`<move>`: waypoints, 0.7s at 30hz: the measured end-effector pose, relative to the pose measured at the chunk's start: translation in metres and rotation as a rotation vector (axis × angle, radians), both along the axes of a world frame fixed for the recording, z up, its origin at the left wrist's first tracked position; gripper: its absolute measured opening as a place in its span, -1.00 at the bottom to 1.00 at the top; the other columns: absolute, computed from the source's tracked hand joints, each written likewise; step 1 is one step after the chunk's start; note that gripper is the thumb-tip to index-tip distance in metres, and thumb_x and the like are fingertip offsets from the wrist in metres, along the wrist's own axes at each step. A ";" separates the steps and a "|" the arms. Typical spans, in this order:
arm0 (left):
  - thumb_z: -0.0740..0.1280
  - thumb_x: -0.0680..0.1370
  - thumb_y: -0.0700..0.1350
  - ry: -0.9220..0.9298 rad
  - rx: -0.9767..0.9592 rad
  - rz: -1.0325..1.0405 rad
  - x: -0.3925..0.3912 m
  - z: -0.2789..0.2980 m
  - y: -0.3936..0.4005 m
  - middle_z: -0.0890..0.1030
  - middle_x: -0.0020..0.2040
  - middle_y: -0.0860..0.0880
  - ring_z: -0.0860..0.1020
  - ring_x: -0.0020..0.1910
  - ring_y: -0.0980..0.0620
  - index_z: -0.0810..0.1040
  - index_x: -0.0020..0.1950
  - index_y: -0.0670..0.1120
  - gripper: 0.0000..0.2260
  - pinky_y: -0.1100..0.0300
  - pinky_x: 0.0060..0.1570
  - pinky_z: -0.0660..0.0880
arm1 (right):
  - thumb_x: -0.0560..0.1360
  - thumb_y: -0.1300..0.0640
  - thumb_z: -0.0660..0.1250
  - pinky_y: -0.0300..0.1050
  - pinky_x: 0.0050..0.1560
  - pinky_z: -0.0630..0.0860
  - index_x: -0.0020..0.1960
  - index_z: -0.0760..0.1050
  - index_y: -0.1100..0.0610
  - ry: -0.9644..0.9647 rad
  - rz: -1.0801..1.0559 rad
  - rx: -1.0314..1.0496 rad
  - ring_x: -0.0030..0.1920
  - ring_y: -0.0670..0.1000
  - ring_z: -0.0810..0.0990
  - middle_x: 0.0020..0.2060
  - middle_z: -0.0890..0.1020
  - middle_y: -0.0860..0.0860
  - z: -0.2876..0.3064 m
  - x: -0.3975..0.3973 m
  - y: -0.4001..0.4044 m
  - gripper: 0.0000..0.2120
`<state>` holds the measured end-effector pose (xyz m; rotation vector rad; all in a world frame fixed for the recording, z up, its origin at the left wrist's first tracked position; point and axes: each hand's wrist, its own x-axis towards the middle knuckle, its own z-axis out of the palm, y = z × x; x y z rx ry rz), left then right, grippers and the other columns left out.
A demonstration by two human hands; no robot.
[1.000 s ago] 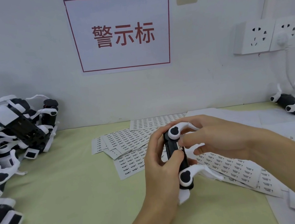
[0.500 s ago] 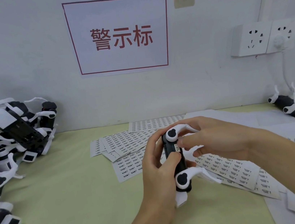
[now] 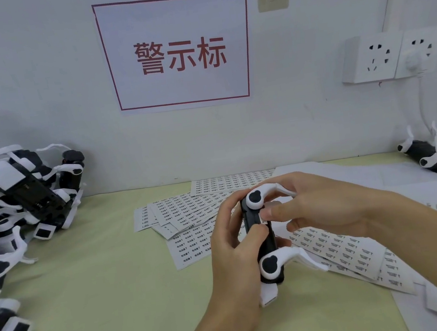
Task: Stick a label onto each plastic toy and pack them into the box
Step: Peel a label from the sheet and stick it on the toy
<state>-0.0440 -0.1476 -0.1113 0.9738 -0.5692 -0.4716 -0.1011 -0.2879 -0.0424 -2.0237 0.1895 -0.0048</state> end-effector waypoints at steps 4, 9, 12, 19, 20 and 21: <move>0.29 0.38 -0.27 -0.017 0.001 -0.008 0.000 0.001 0.001 0.67 0.11 -0.08 0.63 -0.23 -0.20 0.61 0.12 0.08 -0.61 -0.02 -0.17 0.62 | 0.58 0.23 0.32 -0.15 -0.11 0.43 0.10 0.61 0.04 0.014 0.016 0.025 -0.07 -0.11 0.57 -0.01 0.65 -0.03 0.001 0.000 0.000 -0.83; 0.29 0.39 -0.27 -0.016 -0.001 -0.022 0.000 0.000 0.001 0.67 0.10 -0.07 0.64 -0.26 -0.19 0.61 0.11 0.09 -0.61 -0.04 -0.17 0.63 | 0.59 0.24 0.31 -0.12 -0.05 0.44 0.13 0.61 0.02 0.028 0.038 0.032 -0.01 -0.10 0.58 0.07 0.66 -0.05 0.003 -0.002 -0.003 -0.80; 0.31 0.39 -0.27 -0.003 -0.018 -0.034 0.000 0.001 0.000 0.67 0.11 -0.10 0.63 -0.26 -0.20 0.61 0.12 0.08 -0.62 -0.05 -0.16 0.63 | 0.56 0.24 0.36 -0.13 -0.06 0.43 0.12 0.60 0.02 0.037 0.078 0.056 -0.07 -0.12 0.58 -0.04 0.66 -0.11 0.004 -0.003 -0.004 -0.81; 0.29 0.36 -0.28 0.006 -0.035 -0.048 0.000 0.002 0.000 0.67 0.07 -0.11 0.62 -0.28 -0.22 0.63 0.08 0.06 -0.62 -0.01 -0.22 0.61 | 0.55 0.28 0.35 -0.20 -0.15 0.42 0.09 0.61 0.04 0.039 0.053 0.036 -0.17 -0.15 0.56 -0.13 0.64 -0.14 0.002 0.000 -0.002 -0.80; 0.28 0.36 -0.29 0.003 -0.035 -0.049 0.000 0.002 0.000 0.67 0.07 -0.11 0.62 -0.28 -0.22 0.63 0.07 0.07 -0.61 0.00 -0.23 0.60 | 0.55 0.29 0.35 -0.20 -0.16 0.43 0.09 0.60 0.05 0.044 0.048 0.029 -0.18 -0.15 0.55 -0.14 0.63 -0.13 0.002 0.000 -0.002 -0.80; 0.28 0.36 -0.29 0.003 -0.033 -0.050 0.000 0.002 0.000 0.67 0.06 -0.11 0.62 -0.28 -0.22 0.64 0.07 0.07 -0.61 0.01 -0.23 0.60 | 0.55 0.29 0.35 -0.21 -0.16 0.43 0.10 0.60 0.05 0.048 0.044 0.021 -0.19 -0.15 0.55 -0.14 0.63 -0.12 0.002 0.000 -0.002 -0.79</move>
